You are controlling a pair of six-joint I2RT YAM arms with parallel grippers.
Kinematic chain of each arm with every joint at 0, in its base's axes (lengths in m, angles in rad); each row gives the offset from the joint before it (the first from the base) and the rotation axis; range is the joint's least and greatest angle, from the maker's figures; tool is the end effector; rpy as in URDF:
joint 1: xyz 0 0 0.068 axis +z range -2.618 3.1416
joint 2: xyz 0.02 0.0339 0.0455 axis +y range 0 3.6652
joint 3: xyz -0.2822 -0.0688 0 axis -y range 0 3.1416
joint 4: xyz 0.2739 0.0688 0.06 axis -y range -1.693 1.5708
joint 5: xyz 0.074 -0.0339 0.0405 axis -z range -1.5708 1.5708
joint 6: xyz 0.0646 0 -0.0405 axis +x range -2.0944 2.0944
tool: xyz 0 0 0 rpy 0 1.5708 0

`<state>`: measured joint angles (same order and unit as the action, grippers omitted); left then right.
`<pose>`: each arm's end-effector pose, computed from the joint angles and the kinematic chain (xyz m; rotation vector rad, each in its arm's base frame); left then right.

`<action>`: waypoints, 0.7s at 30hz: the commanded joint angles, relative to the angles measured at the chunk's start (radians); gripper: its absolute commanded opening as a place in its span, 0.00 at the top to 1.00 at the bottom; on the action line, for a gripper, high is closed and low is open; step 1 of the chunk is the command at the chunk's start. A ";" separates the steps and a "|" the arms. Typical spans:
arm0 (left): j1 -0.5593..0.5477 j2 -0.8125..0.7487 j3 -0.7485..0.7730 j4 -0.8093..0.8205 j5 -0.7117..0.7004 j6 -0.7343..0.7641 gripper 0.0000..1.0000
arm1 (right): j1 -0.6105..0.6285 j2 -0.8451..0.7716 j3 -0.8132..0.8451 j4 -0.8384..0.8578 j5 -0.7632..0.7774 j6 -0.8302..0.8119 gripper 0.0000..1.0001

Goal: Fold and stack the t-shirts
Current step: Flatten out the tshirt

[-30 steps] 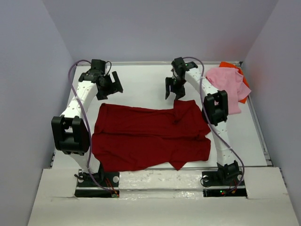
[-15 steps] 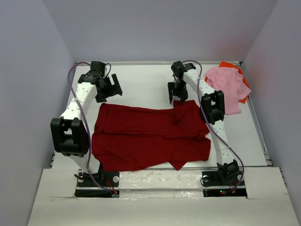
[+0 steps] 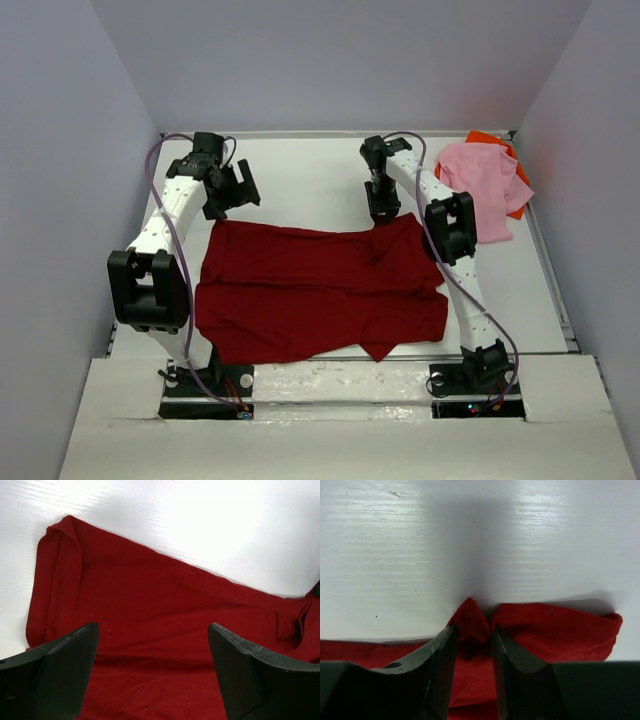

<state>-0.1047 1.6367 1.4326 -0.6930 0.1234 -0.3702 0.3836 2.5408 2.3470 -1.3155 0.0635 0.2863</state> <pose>0.4021 -0.0502 0.2904 -0.2764 2.4771 -0.3549 0.5038 0.1989 0.1409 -0.1459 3.0586 -0.0609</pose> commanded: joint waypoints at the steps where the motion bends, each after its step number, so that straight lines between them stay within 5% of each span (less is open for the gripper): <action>1: 0.008 -0.055 0.000 -0.005 0.012 0.027 0.01 | 0.023 0.036 -0.031 -0.021 0.096 -0.009 0.70; 3: 0.011 -0.057 -0.001 -0.007 0.015 0.030 0.01 | 0.035 0.045 -0.022 -0.027 0.133 -0.006 1.00; 14: 0.014 -0.069 -0.049 0.001 0.031 0.050 0.01 | -0.003 -0.030 0.173 -0.002 0.082 0.086 1.00; 21: 0.014 -0.084 -0.070 -0.005 0.033 0.053 0.01 | -0.083 -0.059 0.075 0.048 0.038 0.094 1.00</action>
<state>-0.0963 1.6108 1.3674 -0.6903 0.1390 -0.3405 0.3450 2.5359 2.4672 -1.3113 0.1307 0.3584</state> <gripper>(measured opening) 0.989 0.026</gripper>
